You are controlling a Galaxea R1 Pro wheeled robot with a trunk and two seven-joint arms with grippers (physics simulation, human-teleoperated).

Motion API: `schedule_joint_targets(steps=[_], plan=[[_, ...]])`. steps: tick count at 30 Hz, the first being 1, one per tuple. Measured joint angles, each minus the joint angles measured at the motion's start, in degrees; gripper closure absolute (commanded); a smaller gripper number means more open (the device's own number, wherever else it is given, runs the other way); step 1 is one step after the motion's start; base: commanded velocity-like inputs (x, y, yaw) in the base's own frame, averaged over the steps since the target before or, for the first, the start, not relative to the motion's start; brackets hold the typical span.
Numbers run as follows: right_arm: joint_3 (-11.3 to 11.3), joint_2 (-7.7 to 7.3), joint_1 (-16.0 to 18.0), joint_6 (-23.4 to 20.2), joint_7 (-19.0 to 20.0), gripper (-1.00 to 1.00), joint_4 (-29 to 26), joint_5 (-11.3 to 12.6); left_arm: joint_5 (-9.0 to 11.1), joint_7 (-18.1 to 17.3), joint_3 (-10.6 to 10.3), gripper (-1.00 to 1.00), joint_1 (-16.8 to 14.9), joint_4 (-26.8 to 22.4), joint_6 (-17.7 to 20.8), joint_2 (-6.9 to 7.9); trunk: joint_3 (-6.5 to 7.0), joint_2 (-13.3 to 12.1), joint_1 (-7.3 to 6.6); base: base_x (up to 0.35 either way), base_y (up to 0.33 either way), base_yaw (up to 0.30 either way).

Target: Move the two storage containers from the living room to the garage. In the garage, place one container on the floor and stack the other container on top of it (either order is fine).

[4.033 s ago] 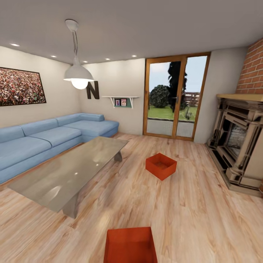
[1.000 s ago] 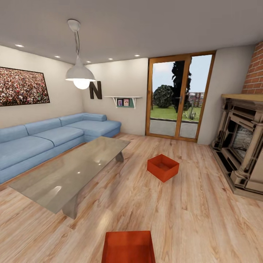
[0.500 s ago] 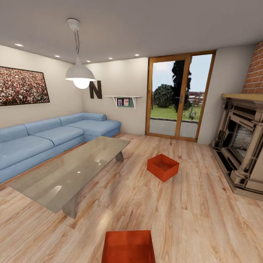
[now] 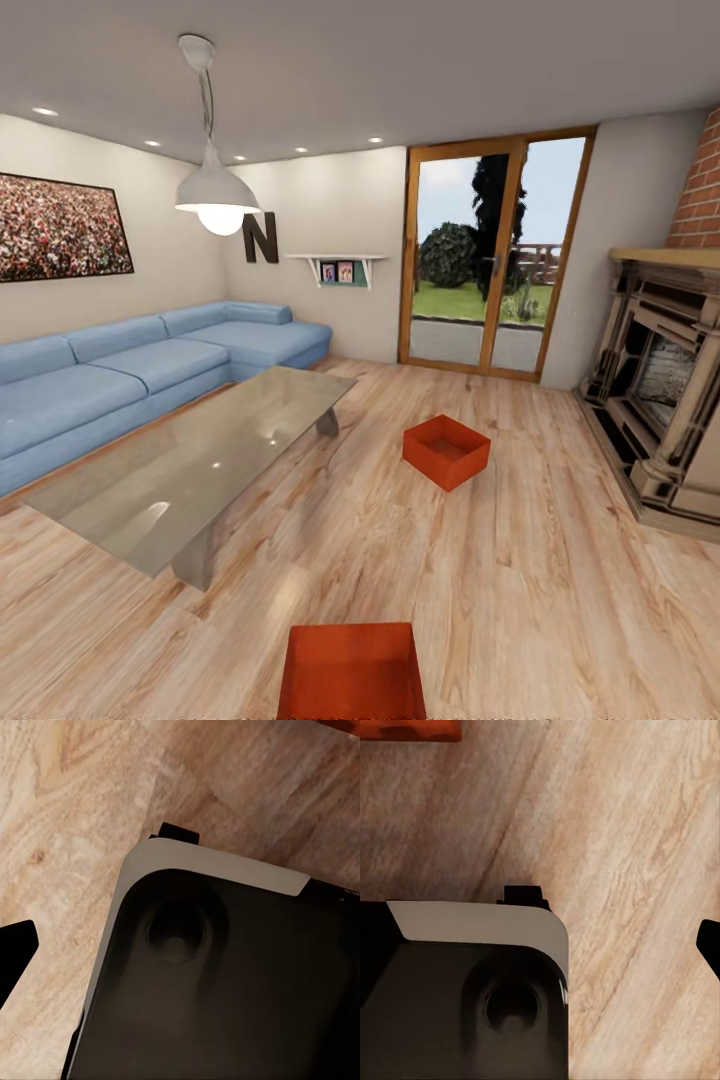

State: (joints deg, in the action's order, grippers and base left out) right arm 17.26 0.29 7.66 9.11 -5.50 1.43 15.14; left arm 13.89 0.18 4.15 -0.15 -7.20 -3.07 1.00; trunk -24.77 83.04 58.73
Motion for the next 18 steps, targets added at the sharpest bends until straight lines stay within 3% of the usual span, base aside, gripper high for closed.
schedule_joint_targets(steps=[18], plan=[[0.2, -0.12, 0.0, 0.1, -0.1, -1.0, 0.0, -0.1, 0.0, 0.0, -0.1, -1.0, 0.0, 0.0, 0.0, -0.02, -1.63, 0.0, 0.0, 0.0, 0.0, 0.002]])
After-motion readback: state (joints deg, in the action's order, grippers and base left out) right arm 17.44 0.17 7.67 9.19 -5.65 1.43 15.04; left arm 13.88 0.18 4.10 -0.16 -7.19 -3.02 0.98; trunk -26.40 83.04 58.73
